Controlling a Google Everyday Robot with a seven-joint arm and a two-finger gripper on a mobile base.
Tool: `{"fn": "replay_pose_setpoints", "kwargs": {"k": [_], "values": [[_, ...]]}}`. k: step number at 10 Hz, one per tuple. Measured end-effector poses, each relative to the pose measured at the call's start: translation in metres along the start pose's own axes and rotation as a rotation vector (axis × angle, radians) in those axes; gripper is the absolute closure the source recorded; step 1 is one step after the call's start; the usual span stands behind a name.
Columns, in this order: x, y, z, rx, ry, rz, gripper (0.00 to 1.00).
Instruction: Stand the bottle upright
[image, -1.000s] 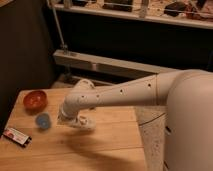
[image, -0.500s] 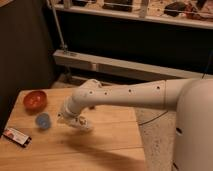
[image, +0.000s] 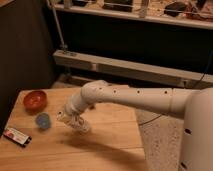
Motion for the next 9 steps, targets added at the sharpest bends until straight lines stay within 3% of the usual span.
{"fn": "replay_pose_setpoints", "kwargs": {"k": [5, 9], "values": [[0.009, -0.008, -0.007, -0.022, -0.086, 0.072, 0.82], [-0.004, -0.007, -0.013, -0.044, -0.176, 0.051, 0.82]]}}
